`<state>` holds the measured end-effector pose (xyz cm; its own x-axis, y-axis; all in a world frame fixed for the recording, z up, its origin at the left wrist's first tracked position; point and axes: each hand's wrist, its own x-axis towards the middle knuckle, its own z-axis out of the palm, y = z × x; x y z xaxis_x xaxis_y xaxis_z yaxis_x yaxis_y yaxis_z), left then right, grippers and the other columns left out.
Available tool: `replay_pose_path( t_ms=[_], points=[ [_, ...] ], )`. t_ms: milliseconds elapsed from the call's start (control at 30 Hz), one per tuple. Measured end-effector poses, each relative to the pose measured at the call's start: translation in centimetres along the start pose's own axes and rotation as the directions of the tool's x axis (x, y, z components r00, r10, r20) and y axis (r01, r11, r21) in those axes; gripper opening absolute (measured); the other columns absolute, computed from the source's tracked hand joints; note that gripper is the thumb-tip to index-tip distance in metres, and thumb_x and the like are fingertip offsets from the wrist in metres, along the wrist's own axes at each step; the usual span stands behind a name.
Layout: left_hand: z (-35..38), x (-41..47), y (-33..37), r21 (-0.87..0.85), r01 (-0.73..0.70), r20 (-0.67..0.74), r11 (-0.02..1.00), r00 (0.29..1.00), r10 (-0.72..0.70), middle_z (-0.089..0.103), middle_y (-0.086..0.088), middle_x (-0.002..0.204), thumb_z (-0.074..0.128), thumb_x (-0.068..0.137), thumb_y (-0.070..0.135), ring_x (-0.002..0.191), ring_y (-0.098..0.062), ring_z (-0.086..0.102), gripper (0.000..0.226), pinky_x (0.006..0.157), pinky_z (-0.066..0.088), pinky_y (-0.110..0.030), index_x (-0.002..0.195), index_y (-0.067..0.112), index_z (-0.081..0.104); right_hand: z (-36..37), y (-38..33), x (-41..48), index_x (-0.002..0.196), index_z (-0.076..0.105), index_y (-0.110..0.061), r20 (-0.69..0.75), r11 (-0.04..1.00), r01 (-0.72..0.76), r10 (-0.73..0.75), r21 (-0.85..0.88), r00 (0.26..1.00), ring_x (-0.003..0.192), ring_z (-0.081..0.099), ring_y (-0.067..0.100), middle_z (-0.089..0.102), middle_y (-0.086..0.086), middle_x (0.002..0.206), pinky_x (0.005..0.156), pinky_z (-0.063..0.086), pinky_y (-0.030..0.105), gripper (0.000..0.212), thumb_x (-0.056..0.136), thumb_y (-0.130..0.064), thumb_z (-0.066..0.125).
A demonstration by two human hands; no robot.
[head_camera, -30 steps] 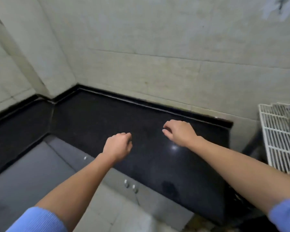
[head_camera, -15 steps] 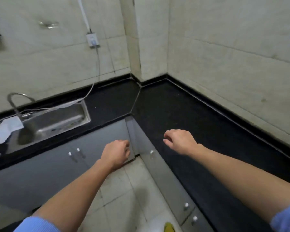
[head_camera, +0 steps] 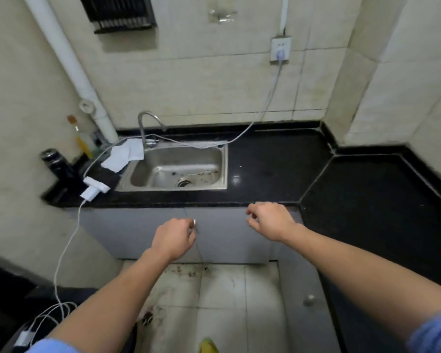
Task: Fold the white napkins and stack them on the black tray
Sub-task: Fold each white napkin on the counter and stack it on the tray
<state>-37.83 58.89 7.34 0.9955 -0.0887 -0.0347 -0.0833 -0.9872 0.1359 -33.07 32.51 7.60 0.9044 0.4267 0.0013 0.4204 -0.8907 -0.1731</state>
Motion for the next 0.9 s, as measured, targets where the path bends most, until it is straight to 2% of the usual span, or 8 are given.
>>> replay_pose_path(
  t_ms=[200, 400, 700, 833, 900],
  points=[
    [-1.0, 7.0, -9.0, 0.005, 0.076, -0.031, 0.997, 0.997, -0.076, 0.067, -0.002, 0.104, 0.051, 0.089, 0.032, 0.101, -0.026, 0.060, 0.024, 0.077, 0.048, -0.035, 0.109, 0.022, 0.060, 1.4, -4.3, 12.6, 0.109, 0.061, -0.025, -0.003, 0.994, 0.105, -0.105, -0.014, 0.994, 0.101, 0.061, 0.027, 0.066, 0.001, 0.113, 0.077, 0.048, 0.036, 0.026, 0.093, -0.039, 0.046],
    [-3.8, 15.0, -16.6, 0.007, 0.090, -0.061, 0.996, 0.994, -0.089, 0.068, -0.006, 0.097, 0.050, 0.088, 0.034, 0.093, -0.031, 0.062, 0.018, 0.072, 0.046, -0.035, 0.097, 0.021, 0.060, 0.2, -7.0, 24.2, 0.115, 0.061, -0.026, -0.039, 0.995, 0.095, -0.094, 0.037, 0.995, 0.101, 0.062, 0.023, 0.067, -0.004, 0.110, 0.077, 0.049, 0.034, 0.029, 0.092, -0.038, 0.047],
    [-2.2, 23.3, -24.8, -0.087, 0.177, -0.009, 0.980, 0.984, -0.178, 0.067, -0.004, 0.105, 0.050, 0.089, 0.030, 0.099, -0.027, 0.061, 0.025, 0.079, 0.048, -0.036, 0.109, 0.019, 0.059, 2.9, -9.6, 37.0, 0.113, 0.060, -0.025, 0.074, 0.985, 0.172, -0.173, 0.010, 0.982, 0.099, 0.062, 0.020, 0.066, -0.004, 0.110, 0.081, 0.051, 0.036, 0.030, 0.093, -0.043, 0.046],
    [-1.6, 27.2, -29.3, -0.090, 0.249, 0.020, 0.964, 0.969, -0.248, 0.066, -0.005, 0.100, 0.050, 0.087, 0.031, 0.095, -0.029, 0.060, 0.020, 0.073, 0.046, -0.035, 0.099, 0.018, 0.059, 5.0, -10.6, 44.1, 0.114, 0.060, -0.027, 0.105, 0.974, 0.222, -0.225, 0.047, 0.969, 0.101, 0.061, 0.019, 0.066, -0.005, 0.113, 0.081, 0.050, 0.034, 0.029, 0.093, -0.039, 0.046],
    [-1.7, 29.1, -31.7, -0.085, 0.313, 0.053, 0.946, 0.949, -0.310, 0.066, -0.004, 0.099, 0.051, 0.087, 0.031, 0.095, -0.028, 0.061, 0.020, 0.075, 0.048, -0.036, 0.099, 0.018, 0.060, 5.9, -11.4, 47.8, 0.119, 0.059, -0.027, 0.144, 0.966, 0.248, -0.256, 0.076, 0.956, 0.106, 0.060, 0.020, 0.064, -0.003, 0.118, 0.084, 0.048, 0.034, 0.032, 0.093, -0.040, 0.046]
  ],
)
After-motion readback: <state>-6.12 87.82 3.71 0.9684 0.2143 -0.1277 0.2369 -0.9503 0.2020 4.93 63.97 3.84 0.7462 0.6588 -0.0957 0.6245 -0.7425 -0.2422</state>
